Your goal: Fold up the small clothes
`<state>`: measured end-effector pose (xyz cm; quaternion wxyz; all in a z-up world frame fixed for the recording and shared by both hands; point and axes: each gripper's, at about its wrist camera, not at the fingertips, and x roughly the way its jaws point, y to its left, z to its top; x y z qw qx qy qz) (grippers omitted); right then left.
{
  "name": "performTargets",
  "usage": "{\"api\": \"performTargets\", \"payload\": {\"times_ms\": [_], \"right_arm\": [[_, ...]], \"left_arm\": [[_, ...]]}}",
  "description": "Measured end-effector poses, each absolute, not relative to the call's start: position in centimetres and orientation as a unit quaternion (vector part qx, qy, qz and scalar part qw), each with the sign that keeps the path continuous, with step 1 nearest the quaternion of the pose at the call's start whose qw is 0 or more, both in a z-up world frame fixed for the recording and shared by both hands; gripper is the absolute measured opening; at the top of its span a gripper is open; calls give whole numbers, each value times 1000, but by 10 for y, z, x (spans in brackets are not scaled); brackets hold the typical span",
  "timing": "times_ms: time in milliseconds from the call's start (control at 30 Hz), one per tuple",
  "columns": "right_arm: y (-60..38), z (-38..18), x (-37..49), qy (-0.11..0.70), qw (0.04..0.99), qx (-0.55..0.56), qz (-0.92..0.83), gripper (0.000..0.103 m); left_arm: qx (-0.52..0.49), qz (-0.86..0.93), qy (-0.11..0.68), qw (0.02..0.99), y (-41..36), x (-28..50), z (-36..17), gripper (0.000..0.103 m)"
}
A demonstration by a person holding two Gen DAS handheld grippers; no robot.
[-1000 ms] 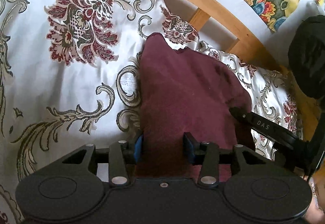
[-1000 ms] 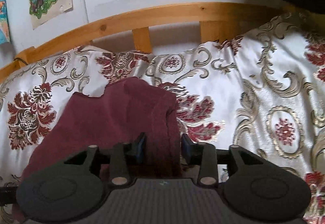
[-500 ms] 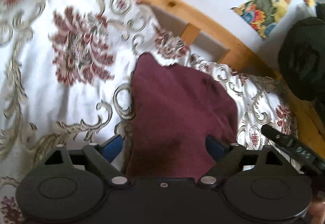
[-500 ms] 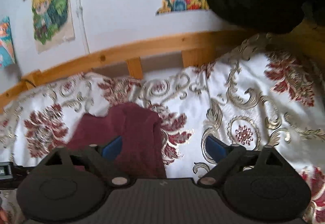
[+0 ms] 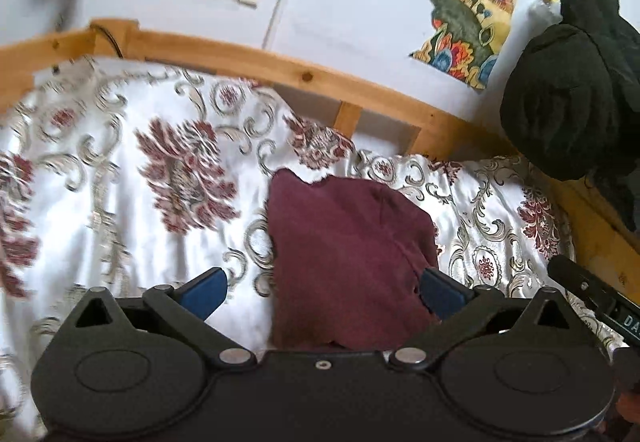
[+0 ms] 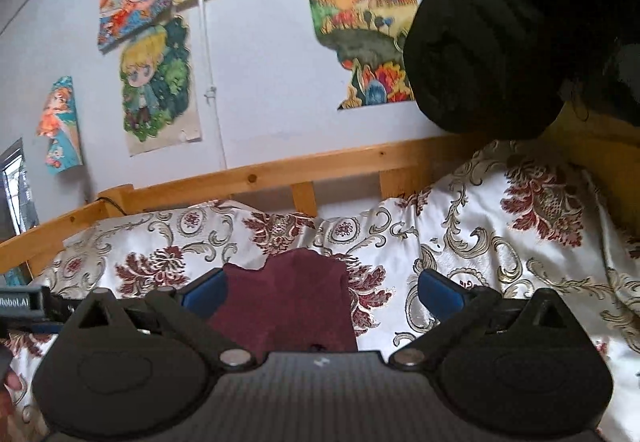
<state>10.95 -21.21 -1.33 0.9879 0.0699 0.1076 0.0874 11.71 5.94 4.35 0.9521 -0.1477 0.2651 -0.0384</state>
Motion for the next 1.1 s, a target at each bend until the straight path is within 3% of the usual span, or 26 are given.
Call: {"api": "performTargets", "payload": {"times_ms": [600, 1100], "right_arm": [[-210, -23, -1, 106, 990, 57, 80, 103], [-200, -40, 1, 156, 984, 29, 76, 103]], "left_arm": [[-65, -32, 222, 972, 46, -3, 41, 102], [-50, -28, 238, 969, 40, -10, 25, 102]]}}
